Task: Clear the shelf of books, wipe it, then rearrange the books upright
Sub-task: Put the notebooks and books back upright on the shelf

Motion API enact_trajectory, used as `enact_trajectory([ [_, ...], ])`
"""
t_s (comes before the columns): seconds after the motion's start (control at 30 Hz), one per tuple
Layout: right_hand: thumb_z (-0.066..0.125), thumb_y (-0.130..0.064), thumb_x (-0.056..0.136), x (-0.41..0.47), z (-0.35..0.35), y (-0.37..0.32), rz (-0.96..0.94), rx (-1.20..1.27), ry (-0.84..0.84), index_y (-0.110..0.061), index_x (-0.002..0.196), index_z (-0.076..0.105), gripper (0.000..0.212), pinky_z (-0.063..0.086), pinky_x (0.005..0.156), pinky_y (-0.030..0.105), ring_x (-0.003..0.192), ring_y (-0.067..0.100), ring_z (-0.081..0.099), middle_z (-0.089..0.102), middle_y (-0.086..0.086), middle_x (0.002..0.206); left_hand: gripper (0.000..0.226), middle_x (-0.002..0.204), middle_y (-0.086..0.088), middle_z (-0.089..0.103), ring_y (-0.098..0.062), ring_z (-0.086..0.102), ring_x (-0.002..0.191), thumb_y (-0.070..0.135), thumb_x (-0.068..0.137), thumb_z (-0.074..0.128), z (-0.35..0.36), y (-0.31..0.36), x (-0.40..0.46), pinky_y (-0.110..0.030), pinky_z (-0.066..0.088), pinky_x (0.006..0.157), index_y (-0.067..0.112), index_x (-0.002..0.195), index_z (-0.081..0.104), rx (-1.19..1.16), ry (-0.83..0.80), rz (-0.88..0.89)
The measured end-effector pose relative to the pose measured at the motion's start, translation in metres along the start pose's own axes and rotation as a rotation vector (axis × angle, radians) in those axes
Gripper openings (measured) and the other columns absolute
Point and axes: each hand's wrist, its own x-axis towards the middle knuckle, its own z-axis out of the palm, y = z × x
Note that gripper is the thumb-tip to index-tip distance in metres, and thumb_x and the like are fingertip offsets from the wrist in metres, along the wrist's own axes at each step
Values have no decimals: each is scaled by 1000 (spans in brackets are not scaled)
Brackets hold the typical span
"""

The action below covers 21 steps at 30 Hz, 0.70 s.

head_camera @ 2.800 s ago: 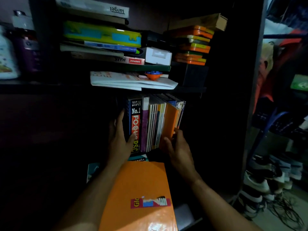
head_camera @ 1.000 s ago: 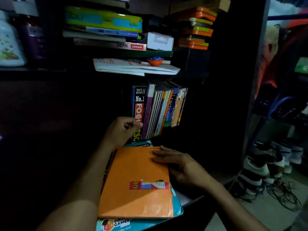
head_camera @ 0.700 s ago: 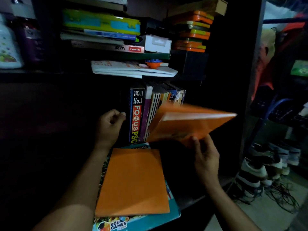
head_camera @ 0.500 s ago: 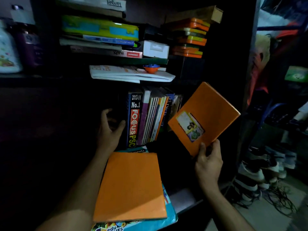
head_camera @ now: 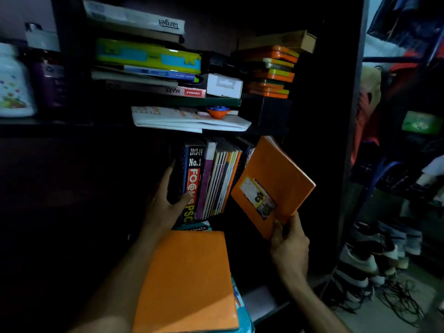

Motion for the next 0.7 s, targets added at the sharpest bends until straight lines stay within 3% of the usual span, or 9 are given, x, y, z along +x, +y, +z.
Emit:
enact_trajectory([
  [0.1, 52, -24, 102, 0, -2, -1, -34, -73, -53, -28, 119, 56, 18, 42, 53, 22, 64, 9, 62, 65, -3, 82, 83, 163, 0, 27, -6, 29, 130, 30, 95, 67, 2, 1, 0, -27, 38, 91, 39, 159, 15, -8, -9, 17],
  [0.2, 50, -25, 103, 3, -2, -2, -54, -119, -109, -29, 120, 56, 18, 29, 48, 5, 58, -9, 44, 60, -9, 82, 84, 162, 0, 29, -8, 31, 132, 31, 94, 67, 4, -2, 2, -28, 40, 87, 41, 159, 14, -11, -10, 13],
  [0.3, 50, -25, 104, 6, 0, -1, -101, -82, -148, -27, 113, 57, 12, 40, 49, 7, 57, -6, 54, 63, -11, 82, 85, 161, -1, 30, -19, 38, 138, 37, 93, 68, 4, -3, 2, -34, 46, 87, 48, 156, 12, -2, -16, 4],
  [0.47, 51, -13, 100, 5, 6, 7, -257, -81, -152, -26, 102, 54, 13, 47, 53, 23, 68, 2, 62, 66, -8, 85, 85, 164, 2, 26, -25, 31, 147, 57, 88, 64, 0, 1, 4, -55, 36, 112, 64, 150, 7, 61, 37, 43],
  [0.53, 51, -11, 100, 7, 8, 7, -278, -69, -159, -26, 104, 54, 16, 49, 53, 29, 69, 3, 62, 66, -10, 87, 82, 163, 1, 28, -27, 34, 146, 59, 89, 61, -1, 2, 4, -60, 41, 109, 70, 146, 3, 69, 23, 66],
  [0.63, 53, -13, 101, 12, 15, 5, -341, -81, -149, -28, 103, 52, 15, 42, 49, 15, 65, 1, 60, 63, -11, 85, 79, 161, 3, 32, -26, 39, 143, 55, 92, 60, -1, 3, 3, -60, 47, 103, 71, 145, 3, 53, 5, 80],
  [0.7, 53, -20, 103, 19, 23, 2, -330, -68, -161, -29, 108, 52, 10, 48, 52, 21, 67, 2, 62, 67, -8, 91, 79, 161, 2, 32, -27, 40, 142, 55, 92, 59, -1, 4, 3, -61, 48, 102, 70, 146, 3, 52, 2, 76],
])
